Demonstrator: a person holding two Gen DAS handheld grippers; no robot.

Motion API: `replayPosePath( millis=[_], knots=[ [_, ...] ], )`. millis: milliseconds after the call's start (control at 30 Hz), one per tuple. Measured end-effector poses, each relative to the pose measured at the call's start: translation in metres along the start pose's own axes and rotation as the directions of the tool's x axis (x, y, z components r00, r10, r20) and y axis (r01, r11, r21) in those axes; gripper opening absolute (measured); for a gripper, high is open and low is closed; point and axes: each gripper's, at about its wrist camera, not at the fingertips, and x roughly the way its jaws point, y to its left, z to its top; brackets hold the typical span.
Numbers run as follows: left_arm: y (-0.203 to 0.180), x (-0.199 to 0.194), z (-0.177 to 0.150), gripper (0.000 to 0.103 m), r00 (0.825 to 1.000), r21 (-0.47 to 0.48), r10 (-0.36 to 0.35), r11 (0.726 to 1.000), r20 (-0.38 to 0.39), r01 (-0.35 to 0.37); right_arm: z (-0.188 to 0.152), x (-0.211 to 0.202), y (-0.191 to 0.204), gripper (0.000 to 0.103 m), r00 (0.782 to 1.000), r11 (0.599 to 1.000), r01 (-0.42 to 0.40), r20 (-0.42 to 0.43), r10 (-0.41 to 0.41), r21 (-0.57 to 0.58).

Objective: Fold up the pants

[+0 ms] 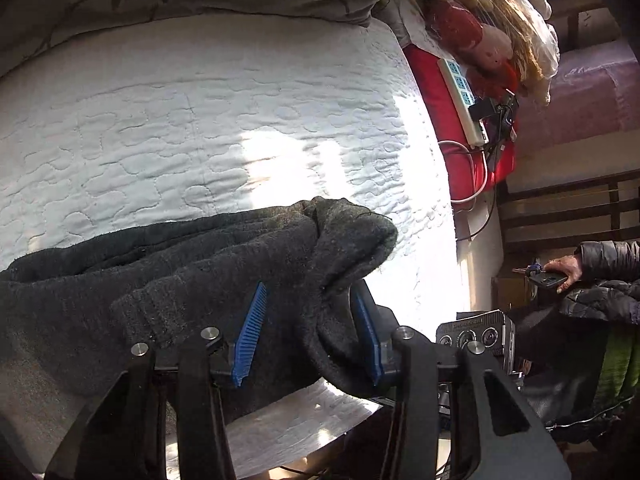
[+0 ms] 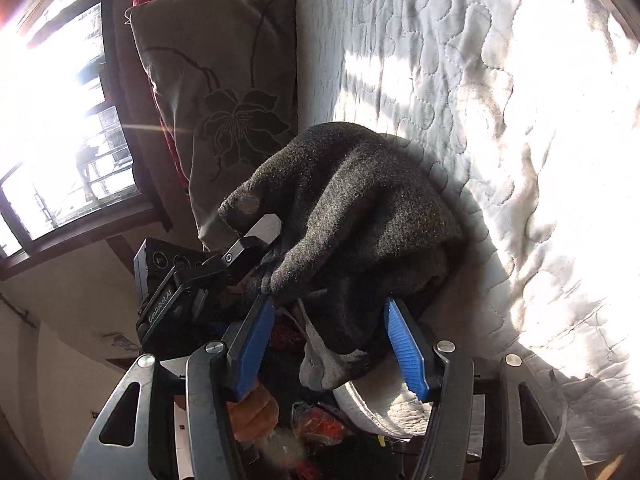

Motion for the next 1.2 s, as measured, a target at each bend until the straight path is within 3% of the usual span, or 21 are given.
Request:
replayPosePath(
  millis=[133,233,333,400,433,467,567,667,800,900,1000,1067,1167,1200],
  knots=[
    [0.009,0.001,-0.001,0.04,1.0,-0.027,0.023,0.999,-0.002,-0.023,0.001,0.005,-0.023,0.061,0.988,0.97,-0.145,0.086,0.13,0.195],
    [0.014,0.003,0.0,0.033,1.0,-0.05,0.005,0.999,-0.018,-0.006,-0.002,0.008,-0.039,0.063,0.983,0.93,-0.171,0.114,0.141,0.325],
    [0.016,0.003,-0.001,0.027,1.0,-0.073,-0.016,0.997,-0.014,0.015,-0.004,0.019,-0.05,0.063,0.988,0.897,-0.147,0.109,0.111,0.417],
    [0.016,0.002,-0.002,0.02,1.0,-0.07,-0.011,0.997,-0.009,0.01,-0.002,0.022,-0.05,0.061,0.989,0.902,-0.126,0.12,0.084,0.412],
    [0.017,0.002,-0.003,0.017,1.0,-0.072,0.004,0.997,-0.002,-0.005,0.0,0.026,-0.047,0.049,0.992,0.912,-0.104,0.107,0.066,0.397],
    [0.019,0.001,-0.004,0.014,1.0,-0.076,0.014,0.997,0.004,-0.013,0.001,0.028,-0.042,0.031,0.994,0.921,-0.085,0.098,0.051,0.379],
    [0.027,-0.009,-0.01,0.012,1.0,-0.092,-0.002,0.996,0.028,0.005,-0.003,0.033,-0.027,0.027,0.995,0.944,-0.065,0.089,0.037,0.325],
    [0.033,-0.045,-0.021,0.012,0.995,-0.093,-0.034,0.995,0.093,0.043,-0.015,0.04,-0.003,0.026,0.995,0.949,-0.095,0.055,0.082,0.3],
    [0.045,-0.092,-0.035,0.012,0.98,-0.07,0.052,0.997,0.193,-0.039,-0.037,0.074,0.022,0.026,0.992,0.967,-0.104,-0.044,0.118,0.232],
    [0.069,-0.075,-0.036,0.012,0.976,-0.099,0.153,0.985,0.156,-0.139,-0.038,0.099,0.017,0.026,0.997,0.986,-0.01,-0.072,0.022,0.164],
    [0.088,-0.035,-0.033,0.012,0.987,-0.135,0.132,0.984,0.097,-0.119,-0.025,0.101,-0.006,0.027,0.994,0.985,0.111,-0.024,-0.108,0.136],
    [0.089,-0.029,-0.03,0.012,0.987,-0.138,0.107,0.986,0.116,-0.091,-0.021,0.095,-0.014,0.029,0.996,0.981,0.086,-0.044,-0.08,0.171],
    [0.091,-0.034,-0.027,0.012,0.99,-0.147,0.075,0.987,0.119,-0.057,-0.026,0.069,0.004,0.036,0.99,0.981,0.129,-0.076,-0.119,0.148],
    [0.093,-0.035,-0.027,0.013,0.991,-0.152,0.061,0.987,0.116,-0.043,-0.028,0.06,0.014,0.036,0.993,0.985,0.108,-0.068,-0.1,0.135]
  ],
)
